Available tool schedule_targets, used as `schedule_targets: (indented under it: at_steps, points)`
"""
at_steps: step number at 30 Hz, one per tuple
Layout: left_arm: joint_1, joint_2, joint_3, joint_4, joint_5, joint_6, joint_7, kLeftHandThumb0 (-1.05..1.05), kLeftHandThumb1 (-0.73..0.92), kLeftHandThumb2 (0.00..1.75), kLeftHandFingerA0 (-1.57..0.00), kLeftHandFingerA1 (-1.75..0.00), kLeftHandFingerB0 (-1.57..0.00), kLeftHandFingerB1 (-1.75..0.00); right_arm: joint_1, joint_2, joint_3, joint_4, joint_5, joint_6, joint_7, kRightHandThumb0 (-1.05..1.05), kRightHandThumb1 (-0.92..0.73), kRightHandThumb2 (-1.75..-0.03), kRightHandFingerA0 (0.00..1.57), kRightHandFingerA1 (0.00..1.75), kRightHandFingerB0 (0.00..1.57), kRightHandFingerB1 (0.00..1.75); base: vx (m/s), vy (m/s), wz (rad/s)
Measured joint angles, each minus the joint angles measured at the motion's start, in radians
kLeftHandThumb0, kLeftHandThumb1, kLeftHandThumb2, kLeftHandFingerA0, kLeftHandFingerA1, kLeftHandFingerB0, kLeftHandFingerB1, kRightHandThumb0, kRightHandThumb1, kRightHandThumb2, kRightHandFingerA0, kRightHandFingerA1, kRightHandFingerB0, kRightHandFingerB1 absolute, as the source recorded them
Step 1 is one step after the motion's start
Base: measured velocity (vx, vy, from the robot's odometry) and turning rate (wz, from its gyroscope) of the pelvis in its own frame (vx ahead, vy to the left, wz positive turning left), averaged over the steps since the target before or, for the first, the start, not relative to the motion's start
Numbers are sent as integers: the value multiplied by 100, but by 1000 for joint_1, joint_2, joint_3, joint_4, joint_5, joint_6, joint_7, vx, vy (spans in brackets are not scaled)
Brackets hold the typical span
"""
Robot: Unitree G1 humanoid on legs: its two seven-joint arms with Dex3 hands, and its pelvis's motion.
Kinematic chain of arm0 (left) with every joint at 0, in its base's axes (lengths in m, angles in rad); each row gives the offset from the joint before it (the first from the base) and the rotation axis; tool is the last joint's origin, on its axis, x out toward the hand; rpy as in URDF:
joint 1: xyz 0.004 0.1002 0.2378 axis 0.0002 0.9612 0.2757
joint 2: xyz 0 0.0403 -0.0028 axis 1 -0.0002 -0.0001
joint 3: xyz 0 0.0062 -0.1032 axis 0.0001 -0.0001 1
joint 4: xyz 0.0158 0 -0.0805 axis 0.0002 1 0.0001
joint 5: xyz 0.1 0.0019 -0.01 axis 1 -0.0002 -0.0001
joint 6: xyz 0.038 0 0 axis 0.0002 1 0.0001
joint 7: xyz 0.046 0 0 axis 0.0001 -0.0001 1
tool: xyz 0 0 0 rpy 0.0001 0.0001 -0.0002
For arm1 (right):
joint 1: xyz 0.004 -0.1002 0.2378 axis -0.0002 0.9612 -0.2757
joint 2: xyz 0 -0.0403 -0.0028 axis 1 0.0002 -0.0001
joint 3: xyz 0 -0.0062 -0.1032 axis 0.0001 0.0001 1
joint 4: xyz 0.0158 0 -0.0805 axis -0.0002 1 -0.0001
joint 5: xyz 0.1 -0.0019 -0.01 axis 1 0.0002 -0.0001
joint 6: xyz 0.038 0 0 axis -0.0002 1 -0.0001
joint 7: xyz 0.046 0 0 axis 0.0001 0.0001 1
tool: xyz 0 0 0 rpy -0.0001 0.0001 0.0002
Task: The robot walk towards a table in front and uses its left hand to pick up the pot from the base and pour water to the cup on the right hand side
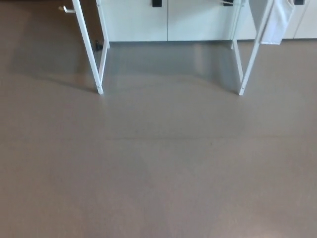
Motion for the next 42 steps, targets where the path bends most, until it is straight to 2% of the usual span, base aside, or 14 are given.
schedule_targets:
  at_steps: [6, 7, 10, 19, 22, 23, 25, 26, 27, 28, 29, 30, 31, 42]
  points:
    - [-4, 3, -3, 10, -2, 3, 11, 0, 50, 93, -28, -54, -20, -51, 12, 3, 0, 7, 7, -4, -1, -30, -49, -55, 55, 61, 35, 39, 363, 187, -5]
    - [-10, 0, -6, 11, -2, 4, 14, 0, 54, 95, -32, -56, -19, -50, 10, 3, 1, 7, 10, -5, -1, -23, -51, -74, 26, 70, 4, 34, 392, 330, -100]
    - [-13, 15, -6, 1, -3, 4, 18, 1, 54, 95, -33, -57, -20, -51, 27, 17, 19, -40, 19, 3, 28, -24, -40, -68, 43, 69, 31, 43, 362, 226, -18]
    - [-3, 15, -7, -21, -11, 12, 27, 1, 55, 96, -28, -55, -16, -50, 48, 17, 25, -51, 32, 30, 36, -31, -44, -62, 45, 64, 29, 39, 344, 16, 12]
    - [-1, 16, -9, -22, -12, 14, 24, -1, 51, 94, -34, -57, -19, -51, 50, 22, 34, -53, 31, 35, 36, -31, -45, -66, 28, 55, 22, 40, 490, -152, 64]
    - [-8, 11, -13, -21, -12, 16, 23, -1, 51, 94, -32, -56, -18, -50, 51, 18, 36, -68, 32, 35, 39, -25, -32, -89, 26, 61, 14, 53, 431, -212, 55]
    - [-23, 12, -14, -16, -14, 16, 21, -2, 51, 93, -31, -56, -18, -50, 57, 14, 37, -108, 37, 39, 46, -27, -32, -89, 28, 62, 14, 53, 424, -217, 12]
    - [-21, 11, -14, -13, -14, 17, 21, -3, 52, 94, -29, -55, -17, -50, 59, 15, 39, -122, 39, 40, 47, -31, -47, -63, 33, 55, 26, 40, 317, -103, -2]
    - [-18, 11, -14, -9, -14, 18, 20, -2, 52, 94, -30, -55, -17, -50, 64, 15, 41, -133, 40, 42, 47, -27, -32, -89, 29, 62, 17, 54, 374, -31, 1]
    - [-16, 12, -14, -6, -14, 18, 18, -2, 52, 94, -30, -55, -18, -50, 68, 15, 42, -142, 40, 45, 46, -32, -47, -63, 34, 59, 26, 41, 342, -3, -5]
    - [-16, 12, -15, -4, -14, 18, 18, -2, 52, 94, -30, -55, -18, -50, 70, 15, 43, -144, 41, 47, 44, -32, -47, -63, 34, 59, 26, 41, 344, -21, -7]
    - [-16, 12, -15, -4, -15, 19, 17, -2, 52, 94, -31, -56, -16, -50, 73, 15, 46, -145, 41, 49, 44, -27, -32, -89, 29, 63, 14, 53, 367, 61, -15]
    - [-16, 12, -15, -5, -15, 19, 16, -2, 53, 95, -30, -56, -15, -50, 73, 14, 47, -136, 41, 49, 46, -34, -44, -62, 37, 63, 27, 41, 360, 103, -24]
    - [-39, 36, -10, 10, -19, 19, 7, 0, 54, 95, -30, -56, -14, -49, 59, 22, 56, -99, 44, 50, 43, -31, -49, -65, 38, 70, 29, 44, 424, 157, -27]
